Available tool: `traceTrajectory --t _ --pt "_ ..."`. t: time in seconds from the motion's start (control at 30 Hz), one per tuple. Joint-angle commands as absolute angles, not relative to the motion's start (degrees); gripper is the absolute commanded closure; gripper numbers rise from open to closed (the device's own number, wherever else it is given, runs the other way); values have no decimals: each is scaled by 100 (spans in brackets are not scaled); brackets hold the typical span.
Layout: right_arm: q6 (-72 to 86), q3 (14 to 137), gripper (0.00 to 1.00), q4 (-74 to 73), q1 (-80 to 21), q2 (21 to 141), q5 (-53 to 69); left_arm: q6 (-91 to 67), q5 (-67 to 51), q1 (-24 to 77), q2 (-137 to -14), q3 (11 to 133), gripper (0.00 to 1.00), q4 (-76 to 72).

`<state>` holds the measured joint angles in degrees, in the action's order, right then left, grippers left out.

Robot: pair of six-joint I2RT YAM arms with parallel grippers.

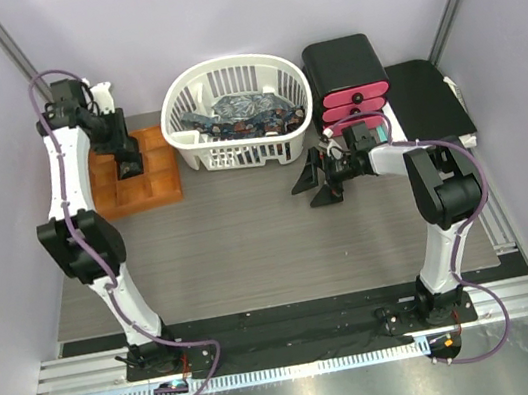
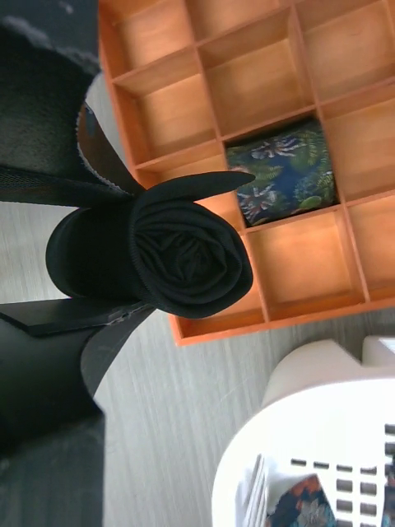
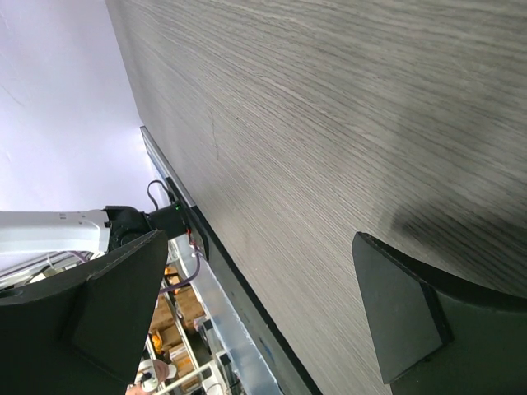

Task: Roll the ties
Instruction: Place the tie in the storage box.

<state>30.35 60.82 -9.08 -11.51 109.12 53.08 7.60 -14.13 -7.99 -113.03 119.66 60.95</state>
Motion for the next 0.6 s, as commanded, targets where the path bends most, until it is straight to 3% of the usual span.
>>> traceTrajectory --t 0.0,0.57 --pt "2997 6284 0 -896 -1134 10696 5291 449 -1186 -747 -11961 12576 100 5942" --pt "3067 6249 0 -896 -1134 10837 5256 -844 -1767 -510 -12937 12533 100 4816"
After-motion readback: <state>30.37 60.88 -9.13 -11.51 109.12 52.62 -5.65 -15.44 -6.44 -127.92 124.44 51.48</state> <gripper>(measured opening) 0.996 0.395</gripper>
